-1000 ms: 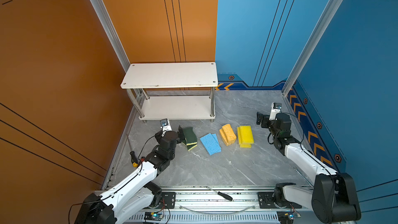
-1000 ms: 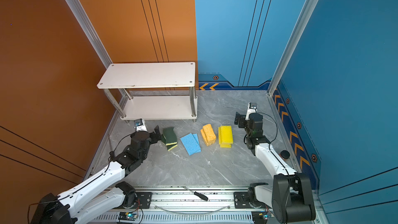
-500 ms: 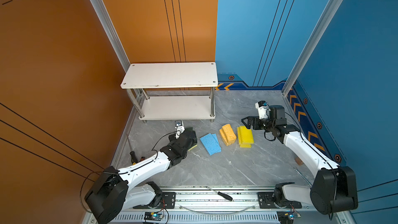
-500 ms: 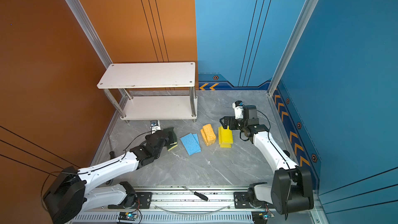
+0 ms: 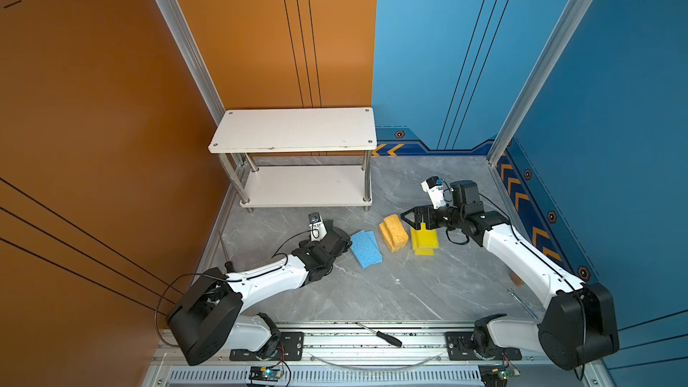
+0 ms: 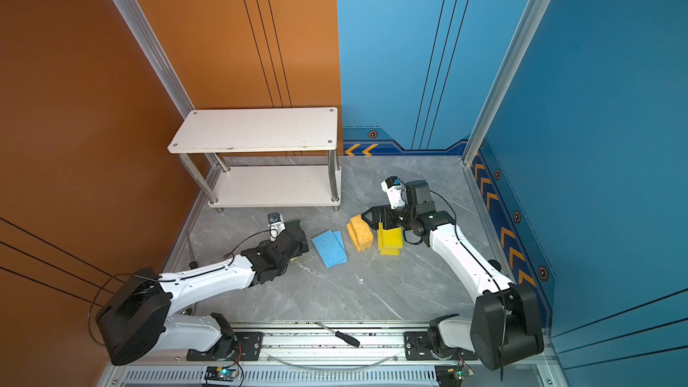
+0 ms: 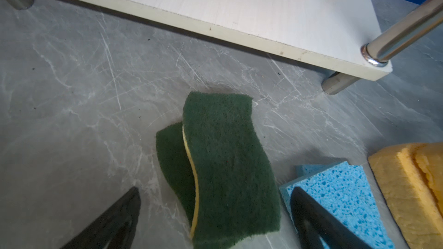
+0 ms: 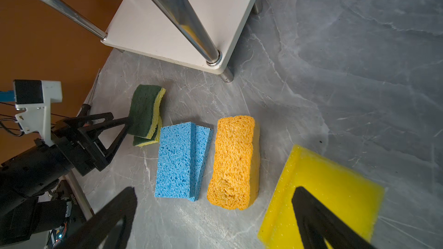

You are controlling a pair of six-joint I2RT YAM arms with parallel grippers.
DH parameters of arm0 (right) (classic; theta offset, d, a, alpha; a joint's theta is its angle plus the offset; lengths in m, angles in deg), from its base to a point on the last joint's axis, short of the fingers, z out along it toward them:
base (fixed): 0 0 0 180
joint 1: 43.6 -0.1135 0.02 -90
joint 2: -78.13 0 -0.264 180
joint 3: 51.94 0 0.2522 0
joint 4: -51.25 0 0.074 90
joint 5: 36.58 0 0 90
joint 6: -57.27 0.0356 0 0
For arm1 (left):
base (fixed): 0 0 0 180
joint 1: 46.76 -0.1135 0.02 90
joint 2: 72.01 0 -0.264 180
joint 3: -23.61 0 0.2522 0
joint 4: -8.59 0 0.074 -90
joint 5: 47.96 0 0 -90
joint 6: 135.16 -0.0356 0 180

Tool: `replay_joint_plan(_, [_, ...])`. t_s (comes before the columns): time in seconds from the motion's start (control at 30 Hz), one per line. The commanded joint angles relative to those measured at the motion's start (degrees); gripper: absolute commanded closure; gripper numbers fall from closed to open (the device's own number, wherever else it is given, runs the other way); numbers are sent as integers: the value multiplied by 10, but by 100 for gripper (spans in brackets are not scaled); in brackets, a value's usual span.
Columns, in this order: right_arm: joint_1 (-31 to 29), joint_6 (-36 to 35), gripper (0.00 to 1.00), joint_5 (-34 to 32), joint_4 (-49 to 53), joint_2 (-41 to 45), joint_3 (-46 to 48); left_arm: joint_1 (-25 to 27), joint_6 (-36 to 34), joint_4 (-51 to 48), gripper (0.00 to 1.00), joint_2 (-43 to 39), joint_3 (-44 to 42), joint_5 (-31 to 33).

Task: Place and organize the cleaning sponges onto the shelf
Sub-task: 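Reach left gripper to green-and-yellow sponges while right arm approaches yellow sponge, then close the left gripper on the top green-and-yellow sponge and lift it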

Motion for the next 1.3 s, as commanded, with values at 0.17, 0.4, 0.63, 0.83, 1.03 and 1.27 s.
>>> replay_joint_plan(0.17, [-14, 15, 0, -11, -12, -19, -14, 19, 69, -117, 2, 42, 80, 85])
replay_joint_plan(0.4, [-17, 23, 0, -15, -33, -21, -5, 25, 117, -213, 2, 101, 146, 121])
replay_joint_plan(0.63, [-18, 27, 0, -7, -41, -34, -7, 37, 144, -274, 2, 148, 194, 158])
replay_joint_plan(0.83, [-18, 30, 0, -4, -50, -39, -8, 34, 160, -304, 2, 177, 219, 162])
replay_joint_plan(1.03, [-18, 30, 0, -1, -52, -41, -6, 23, 167, -303, 2, 198, 238, 144])
replay_joint_plan(1.27, [-18, 31, 0, -1, -56, -44, -4, 14, 161, -293, 2, 219, 243, 128])
